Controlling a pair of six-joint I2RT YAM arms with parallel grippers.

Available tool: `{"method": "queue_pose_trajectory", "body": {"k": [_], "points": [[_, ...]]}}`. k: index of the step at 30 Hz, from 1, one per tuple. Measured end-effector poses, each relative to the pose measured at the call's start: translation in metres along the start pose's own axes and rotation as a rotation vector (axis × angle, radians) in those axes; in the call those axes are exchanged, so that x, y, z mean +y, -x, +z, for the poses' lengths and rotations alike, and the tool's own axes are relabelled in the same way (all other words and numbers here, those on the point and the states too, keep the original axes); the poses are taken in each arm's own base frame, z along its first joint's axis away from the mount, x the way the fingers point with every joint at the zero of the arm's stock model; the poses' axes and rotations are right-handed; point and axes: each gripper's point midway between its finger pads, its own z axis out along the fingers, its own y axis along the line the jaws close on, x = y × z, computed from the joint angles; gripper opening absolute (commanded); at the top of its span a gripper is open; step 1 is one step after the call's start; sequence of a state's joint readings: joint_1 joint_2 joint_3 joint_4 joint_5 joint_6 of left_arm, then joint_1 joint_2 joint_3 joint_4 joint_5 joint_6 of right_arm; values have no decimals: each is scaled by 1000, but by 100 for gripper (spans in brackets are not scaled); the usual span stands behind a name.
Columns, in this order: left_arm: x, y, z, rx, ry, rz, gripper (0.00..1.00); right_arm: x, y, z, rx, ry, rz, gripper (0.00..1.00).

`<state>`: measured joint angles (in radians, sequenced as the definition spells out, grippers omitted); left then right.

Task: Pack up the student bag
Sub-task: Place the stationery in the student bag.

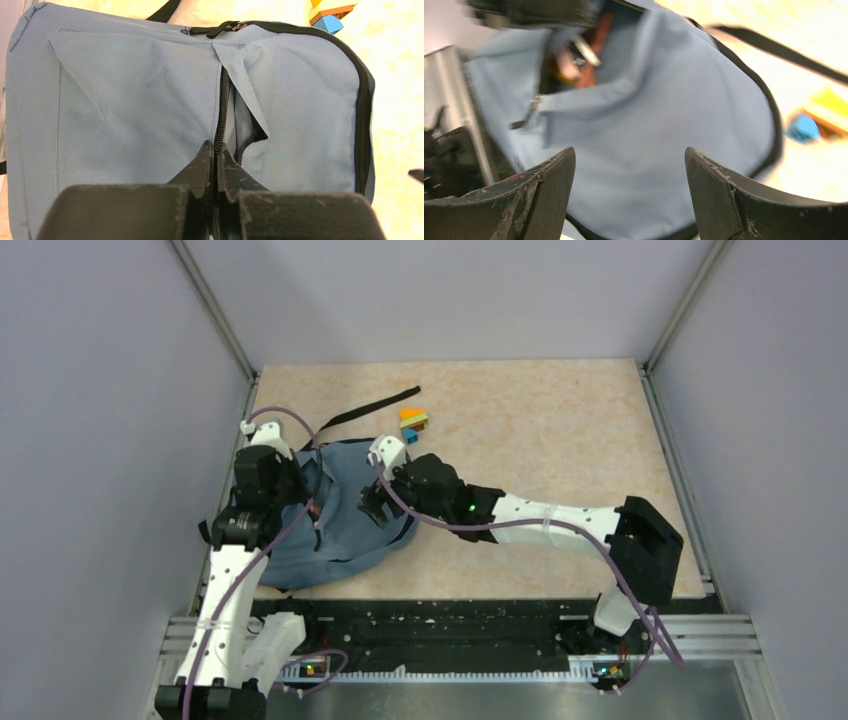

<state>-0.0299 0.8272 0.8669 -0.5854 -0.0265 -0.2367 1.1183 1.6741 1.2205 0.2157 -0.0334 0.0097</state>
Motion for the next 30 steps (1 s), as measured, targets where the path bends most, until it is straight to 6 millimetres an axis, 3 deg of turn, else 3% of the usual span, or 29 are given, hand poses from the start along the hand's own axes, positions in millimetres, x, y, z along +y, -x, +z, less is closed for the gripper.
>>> {"method": "queue_pose_trajectory", "body": {"k": [3, 6, 10, 13, 15, 20, 25, 30], "points": [[0, 0, 0, 0, 0, 0, 0, -29, -19, -13, 74, -185, 69, 79], [0, 0, 0, 0, 0, 0, 0, -51, -57, -27, 178, -342, 147, 78], [0, 0, 0, 0, 0, 0, 0, -64, -102, -42, 281, -443, 243, 76], [0, 0, 0, 1, -1, 0, 0, -69, -120, -40, 315, -471, 304, 69], [-1, -1, 1, 5, -3, 0, 0, -70, -127, -37, 324, -474, 331, 61], [-2, -3, 5, 19, -9, 5, 0, -73, -138, -30, 332, -471, 364, 2], [-13, -8, 11, 42, -36, 29, 0, -95, -143, -34, 330, -497, 411, 0], [-43, -24, 15, 103, -116, 60, 0, -136, -140, -74, 294, -561, 462, 0]]}}
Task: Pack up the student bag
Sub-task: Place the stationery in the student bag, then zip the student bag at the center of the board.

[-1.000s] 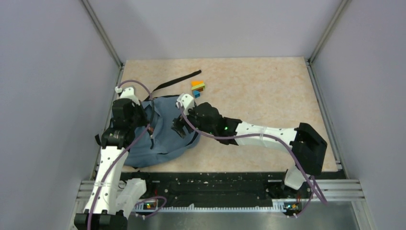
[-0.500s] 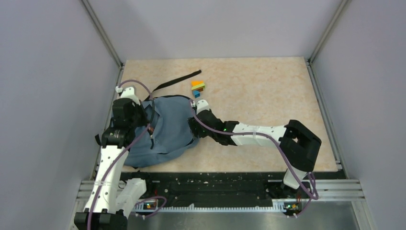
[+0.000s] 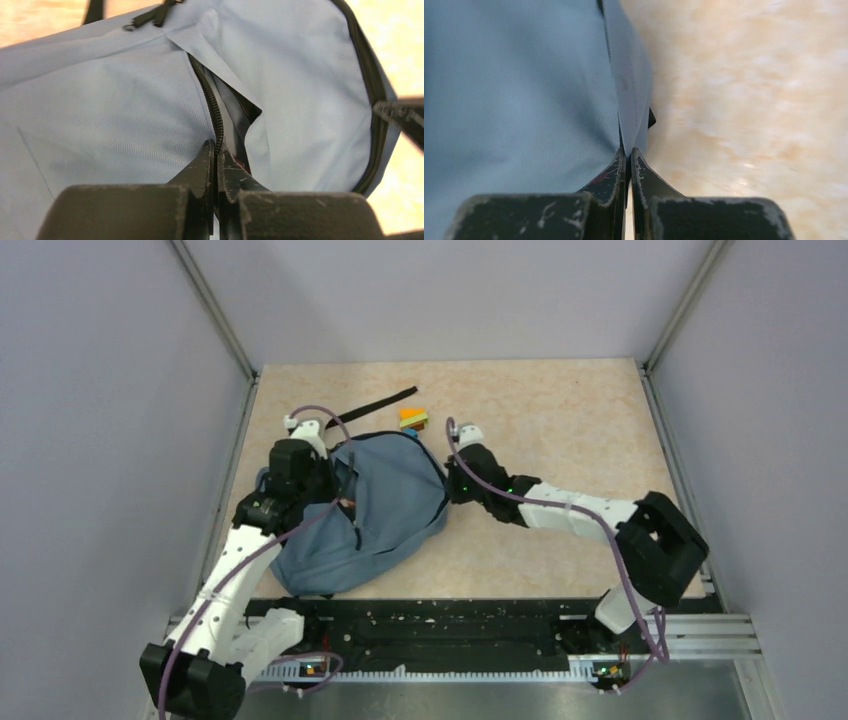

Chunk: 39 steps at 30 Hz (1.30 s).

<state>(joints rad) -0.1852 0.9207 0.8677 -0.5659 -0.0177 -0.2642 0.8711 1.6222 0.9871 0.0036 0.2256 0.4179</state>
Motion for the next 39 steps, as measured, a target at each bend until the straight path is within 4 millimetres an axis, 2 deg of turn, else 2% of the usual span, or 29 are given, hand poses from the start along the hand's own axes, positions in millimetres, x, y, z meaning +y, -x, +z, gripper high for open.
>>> {"method": "queue_pose_trajectory", "body": {"k": [2, 3, 5, 6, 7, 8, 9, 11, 15, 19, 22, 24, 27, 34, 39], "points": [[-25, -9, 5, 34, -64, 8, 0, -26, 12, -12, -21, -41, 18, 0], [-37, -13, 6, 48, -96, 12, 5, -36, 18, -17, -31, -59, 23, 0], [-61, -20, 9, 67, -154, 24, 29, -61, 22, -27, -38, -106, 27, 2], [-74, -25, 10, 77, -183, 32, 41, -70, 23, -32, -38, -128, 25, 10], [-82, -28, 10, 82, -200, 46, 49, -79, 22, -36, -33, -151, 18, 20], [-91, -32, 10, 88, -214, 58, 63, -85, 22, -39, -30, -167, 15, 31], [-95, -33, 10, 88, -220, 72, 70, -88, 22, -42, -30, -178, 9, 41], [-103, -33, 7, 75, -223, 103, 76, -88, 29, -50, -50, -175, -10, 56], [-119, -22, -9, 4, -235, 163, 78, -85, 45, -68, -106, -160, -10, 67], [-140, -27, -32, -29, -294, 198, 75, -85, 53, -81, -141, -156, -9, 68], [-164, -46, -44, 14, -361, 185, 65, -87, 54, -84, -150, -163, -9, 68], [-179, -66, -50, 65, -398, 169, 62, -89, 51, -85, -143, -169, -10, 68], [-192, -95, -51, 148, -409, 153, 58, -91, 45, -85, -128, -176, -13, 68], [-192, -136, -48, 272, -315, 120, 55, -93, 39, -85, -117, -180, -15, 68], [-186, -146, -52, 293, -262, 91, 55, -94, 37, -86, -116, -181, -16, 68]]}}
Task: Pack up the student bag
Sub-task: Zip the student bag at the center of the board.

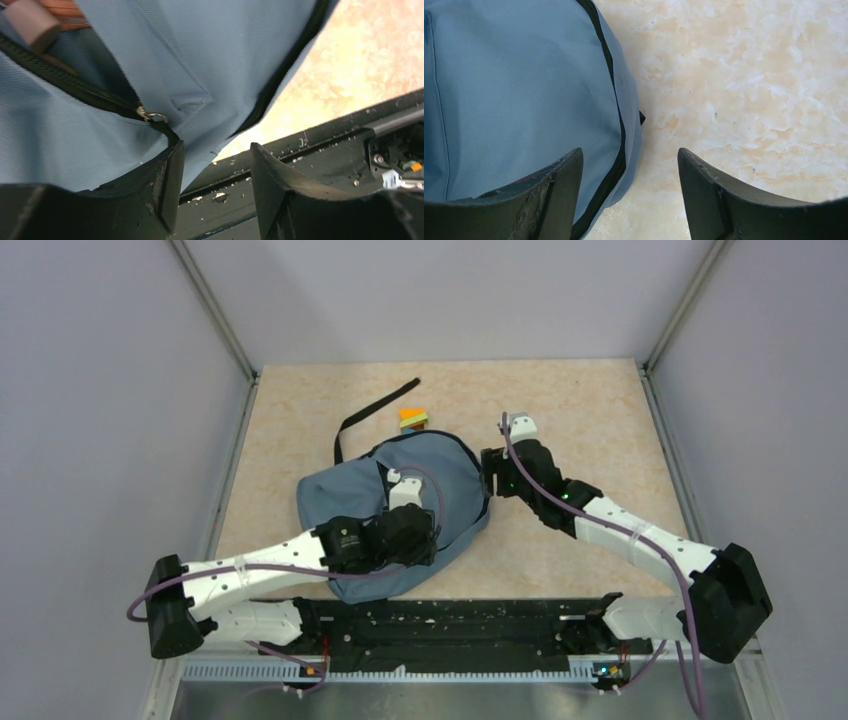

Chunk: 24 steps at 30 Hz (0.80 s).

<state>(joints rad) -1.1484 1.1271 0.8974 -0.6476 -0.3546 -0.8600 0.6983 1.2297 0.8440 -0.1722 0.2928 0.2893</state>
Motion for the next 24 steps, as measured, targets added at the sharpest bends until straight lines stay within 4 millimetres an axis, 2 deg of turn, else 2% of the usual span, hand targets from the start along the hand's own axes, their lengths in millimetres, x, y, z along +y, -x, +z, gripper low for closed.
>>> {"method": "queue_pose_trajectory", "body": {"k": [9, 13, 22, 24], "points": [[26, -6, 14, 4, 169, 6, 50, 0, -1, 0, 0, 1, -1, 68], [31, -5, 18, 14, 236, 23, 46, 0, -2, 1, 1, 2, -1, 68], [43, -2, 21, 9, 338, 55, 21, 1, -4, 0, 5, 9, -2, 68], [46, -3, 21, 15, 355, 64, 11, 1, -4, 0, 4, 9, -3, 68]]}}
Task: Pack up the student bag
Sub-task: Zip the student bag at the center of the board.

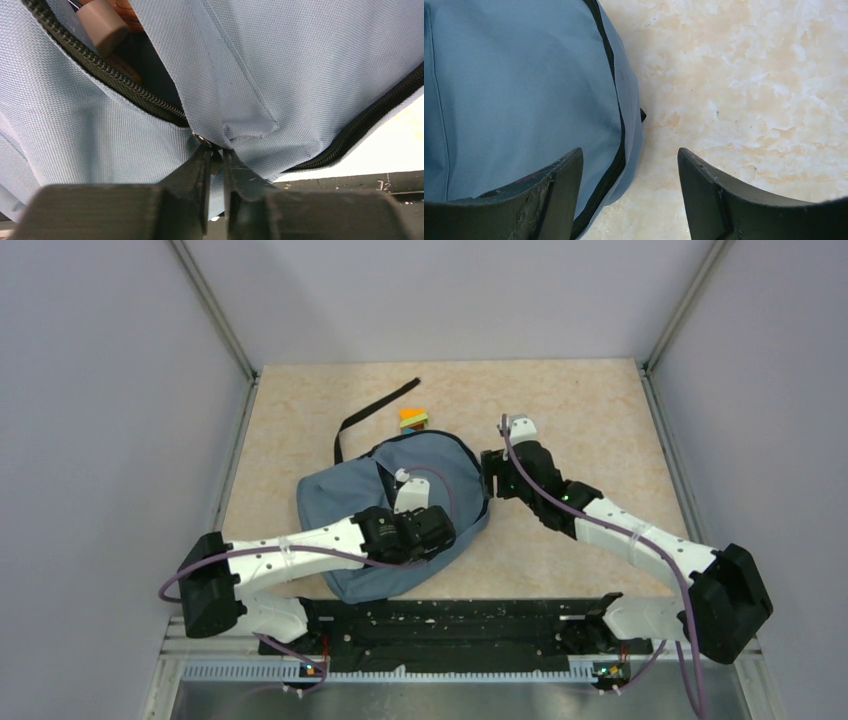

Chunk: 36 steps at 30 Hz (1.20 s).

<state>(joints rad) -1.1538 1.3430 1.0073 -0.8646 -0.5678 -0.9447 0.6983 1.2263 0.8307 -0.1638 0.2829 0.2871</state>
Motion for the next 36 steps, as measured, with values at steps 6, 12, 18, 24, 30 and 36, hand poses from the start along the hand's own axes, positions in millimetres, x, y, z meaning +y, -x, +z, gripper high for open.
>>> {"method": "queue_pose_trajectory", "body": {"k": [6, 12, 18, 24, 30, 36], "points": [[2, 1, -1, -1, 10, 7, 0, 6, 1, -2, -2, 42, -26, 68], [7, 19, -13, -55, 15, 38, 0, 36, 7, -24, -88, 252, -80, 68], [13, 46, -32, -147, -6, 62, 0, 101, 8, -60, -214, 533, -218, 69], [20, 55, -35, -173, 4, 111, 0, 159, -10, -77, -260, 730, -323, 68], [27, 62, -42, -194, -1, 118, 0, 191, -41, -61, -231, 769, -398, 67], [31, 67, -48, -204, -30, 100, 0, 211, -43, -52, -288, 741, -402, 57]]}}
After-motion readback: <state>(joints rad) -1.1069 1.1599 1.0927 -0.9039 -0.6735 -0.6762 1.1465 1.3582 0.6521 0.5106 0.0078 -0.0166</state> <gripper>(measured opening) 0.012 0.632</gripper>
